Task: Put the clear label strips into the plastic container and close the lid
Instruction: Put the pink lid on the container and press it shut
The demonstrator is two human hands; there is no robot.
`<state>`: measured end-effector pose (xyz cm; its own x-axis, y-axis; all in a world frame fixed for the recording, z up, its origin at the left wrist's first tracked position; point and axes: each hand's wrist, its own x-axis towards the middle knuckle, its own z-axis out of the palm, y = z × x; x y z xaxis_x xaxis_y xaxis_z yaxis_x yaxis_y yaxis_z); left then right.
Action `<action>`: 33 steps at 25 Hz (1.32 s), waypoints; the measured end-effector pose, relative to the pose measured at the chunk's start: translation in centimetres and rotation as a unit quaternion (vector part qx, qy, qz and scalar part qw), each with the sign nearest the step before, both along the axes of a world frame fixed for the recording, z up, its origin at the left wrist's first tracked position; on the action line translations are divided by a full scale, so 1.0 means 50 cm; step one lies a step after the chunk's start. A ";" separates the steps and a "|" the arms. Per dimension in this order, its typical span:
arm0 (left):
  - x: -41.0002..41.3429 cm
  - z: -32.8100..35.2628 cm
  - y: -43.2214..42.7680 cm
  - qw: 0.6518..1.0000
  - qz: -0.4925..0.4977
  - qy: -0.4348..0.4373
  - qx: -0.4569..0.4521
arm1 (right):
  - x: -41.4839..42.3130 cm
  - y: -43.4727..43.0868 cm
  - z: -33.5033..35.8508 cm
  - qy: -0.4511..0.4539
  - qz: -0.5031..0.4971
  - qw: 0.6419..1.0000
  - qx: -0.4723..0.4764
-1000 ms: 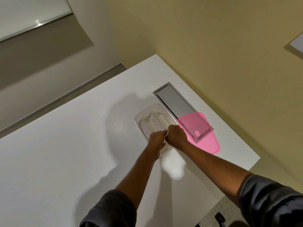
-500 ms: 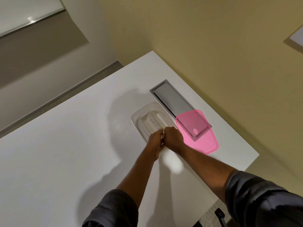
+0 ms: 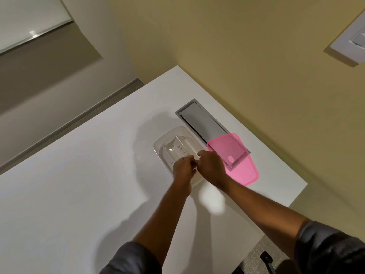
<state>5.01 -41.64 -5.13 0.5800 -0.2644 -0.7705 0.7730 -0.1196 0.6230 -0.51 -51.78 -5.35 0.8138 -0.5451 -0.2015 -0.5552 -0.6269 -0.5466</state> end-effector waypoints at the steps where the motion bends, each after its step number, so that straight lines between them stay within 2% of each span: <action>1: -0.009 0.008 -0.007 1.000 0.014 -0.016 0.001 | -0.009 -0.016 0.009 -0.024 -0.006 1.000 0.017; 4: -0.051 0.029 -0.035 0.992 0.022 -0.109 0.058 | -0.057 -0.078 0.026 -0.061 -0.037 0.995 0.067; 6: -0.093 0.040 -0.055 0.988 -0.007 -0.147 0.044 | -0.104 -0.123 0.022 -0.085 -0.078 0.990 0.086; 9: -0.152 0.037 -0.085 0.980 -0.123 -0.155 0.028 | -0.171 -0.184 0.004 -0.047 -0.151 0.985 0.064; 12: -0.186 0.011 -0.110 0.957 -0.250 -0.136 0.046 | -0.226 -0.221 -0.027 -0.001 -0.205 0.978 0.028; 16: -0.202 -0.030 -0.120 0.925 -0.344 -0.127 0.104 | -0.281 -0.241 -0.059 0.047 -0.239 0.970 0.008; 21: -0.208 -0.065 -0.118 0.906 -0.374 -0.142 0.135 | -0.299 -0.253 -0.083 0.088 -0.245 0.965 0.021; 27: -0.207 -0.057 -0.126 0.913 -0.367 -0.119 0.136 | -0.294 -0.263 -0.081 0.080 -0.255 0.962 0.044; 33: -0.195 -0.042 -0.123 0.921 -0.356 -0.100 0.121 | -0.290 -0.262 -0.053 0.021 -0.276 0.957 0.082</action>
<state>-4.76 -47.77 -7.22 0.4631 -0.4680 -0.7527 0.3174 -0.7053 0.6338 -15.01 -64.90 -7.98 0.4006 -0.8479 -0.3473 -0.8006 -0.1396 -0.5827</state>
